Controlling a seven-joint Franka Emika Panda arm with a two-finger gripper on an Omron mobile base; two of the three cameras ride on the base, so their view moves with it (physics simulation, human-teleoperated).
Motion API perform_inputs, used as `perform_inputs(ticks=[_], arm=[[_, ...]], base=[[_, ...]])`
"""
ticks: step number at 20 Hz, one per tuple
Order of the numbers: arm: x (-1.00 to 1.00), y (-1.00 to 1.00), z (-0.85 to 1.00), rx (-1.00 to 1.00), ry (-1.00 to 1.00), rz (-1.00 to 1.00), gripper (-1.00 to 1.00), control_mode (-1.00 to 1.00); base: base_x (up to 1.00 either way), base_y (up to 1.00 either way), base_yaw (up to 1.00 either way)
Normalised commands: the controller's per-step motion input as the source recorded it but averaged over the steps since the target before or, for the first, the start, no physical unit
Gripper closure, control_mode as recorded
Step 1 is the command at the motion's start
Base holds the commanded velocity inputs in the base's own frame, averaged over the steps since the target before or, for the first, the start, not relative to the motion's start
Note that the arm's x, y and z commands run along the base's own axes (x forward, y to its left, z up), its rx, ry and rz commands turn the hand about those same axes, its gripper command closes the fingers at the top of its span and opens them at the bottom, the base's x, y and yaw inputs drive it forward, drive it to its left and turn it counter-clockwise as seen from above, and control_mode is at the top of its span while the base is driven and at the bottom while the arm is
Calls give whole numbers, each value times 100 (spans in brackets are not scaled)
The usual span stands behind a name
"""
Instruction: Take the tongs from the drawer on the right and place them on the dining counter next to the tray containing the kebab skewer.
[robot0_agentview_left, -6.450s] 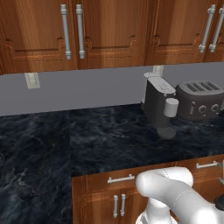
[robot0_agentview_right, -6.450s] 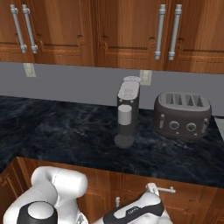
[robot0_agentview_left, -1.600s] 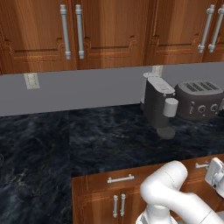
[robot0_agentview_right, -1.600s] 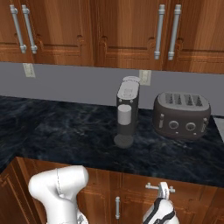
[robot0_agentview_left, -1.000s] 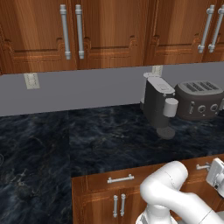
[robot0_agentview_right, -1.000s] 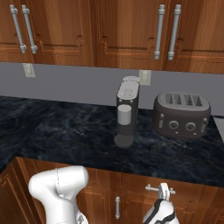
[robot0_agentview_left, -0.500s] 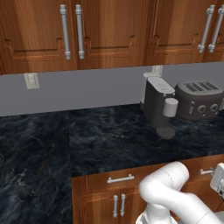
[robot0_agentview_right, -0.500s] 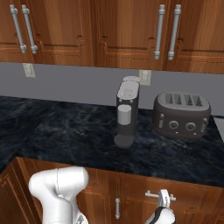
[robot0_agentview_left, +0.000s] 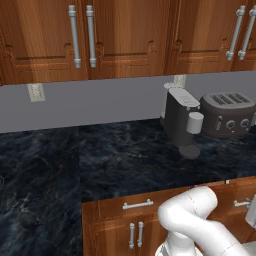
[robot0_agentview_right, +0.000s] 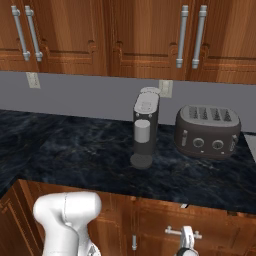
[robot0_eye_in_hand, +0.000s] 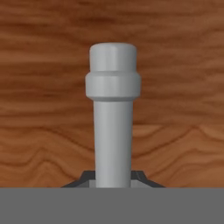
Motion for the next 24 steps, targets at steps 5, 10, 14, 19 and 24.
perform_inputs(ticks=[5, 10, 14, 19, 24], arm=[[-33, 0, 0, 0, 0, -3, 100, -100], [-35, 0, 0, 0, 0, -3, 100, -100], [-30, 0, 0, 0, 0, -4, 100, -100], [-28, 0, 0, 0, 0, -4, 100, -100], [-26, 0, 0, 0, 0, -4, 100, -100]], base=[[0, 0, 0], [0, 0, 0], [0, 0, 0], [0, 0, 0], [0, 0, 0]])
